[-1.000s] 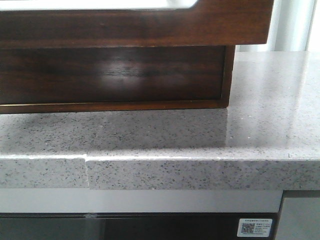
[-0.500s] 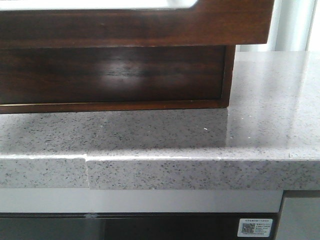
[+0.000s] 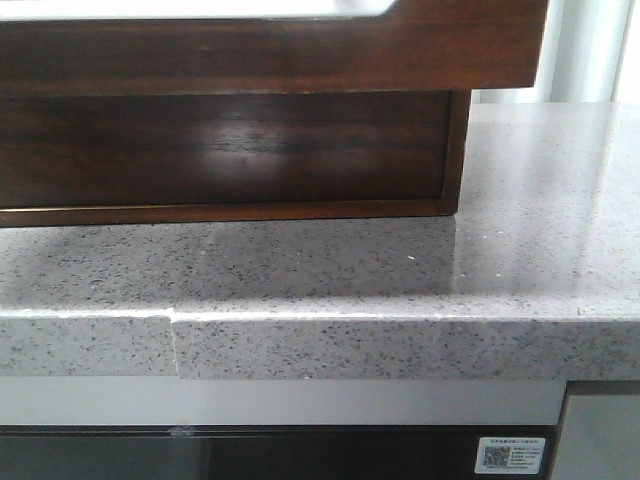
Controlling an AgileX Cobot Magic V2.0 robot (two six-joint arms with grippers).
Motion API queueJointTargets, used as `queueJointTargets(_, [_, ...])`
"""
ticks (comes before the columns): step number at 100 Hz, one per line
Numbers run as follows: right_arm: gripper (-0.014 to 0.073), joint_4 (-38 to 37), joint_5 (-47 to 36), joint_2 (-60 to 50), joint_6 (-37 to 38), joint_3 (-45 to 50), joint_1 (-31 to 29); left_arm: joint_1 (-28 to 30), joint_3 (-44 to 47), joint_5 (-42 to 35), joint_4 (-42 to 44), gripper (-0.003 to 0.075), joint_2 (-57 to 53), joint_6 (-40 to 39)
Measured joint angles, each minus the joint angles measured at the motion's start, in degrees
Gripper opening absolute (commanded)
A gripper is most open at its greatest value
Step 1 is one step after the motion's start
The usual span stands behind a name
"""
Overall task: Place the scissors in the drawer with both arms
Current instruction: 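Lower the right gripper onto the grey-orange scissors and grasp them, then carry the held scissors over the open drawer with the right gripper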
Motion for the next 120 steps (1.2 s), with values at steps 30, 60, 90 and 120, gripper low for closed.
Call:
queueJointTargets(30, [0.0242, -0.1, 1.8, 1.3, -1.0, -0.9, 0.0, 0.0, 0.0, -0.2, 0.0, 0.044, 0.0, 0.0])
queueJointTargets(60, [0.0029, -0.2, 2.5, 1.3, -2.0, -1.1, 0.0, 0.0, 0.0, -0.4, 0.0, 0.044, 0.0, 0.0])
queueJointTargets(90, [0.002, 0.2, 3.1, -0.3, -2.4, -1.1, 0.0, 0.0, 0.0, -0.4, 0.0, 0.044, 0.0, 0.0])
queueJointTargets(120, [0.002, 0.9, 3.3, -12.2, -2.8, -3.2, 1.2, 0.0, 0.0, -0.4, 0.0, 0.044, 0.0, 0.0])
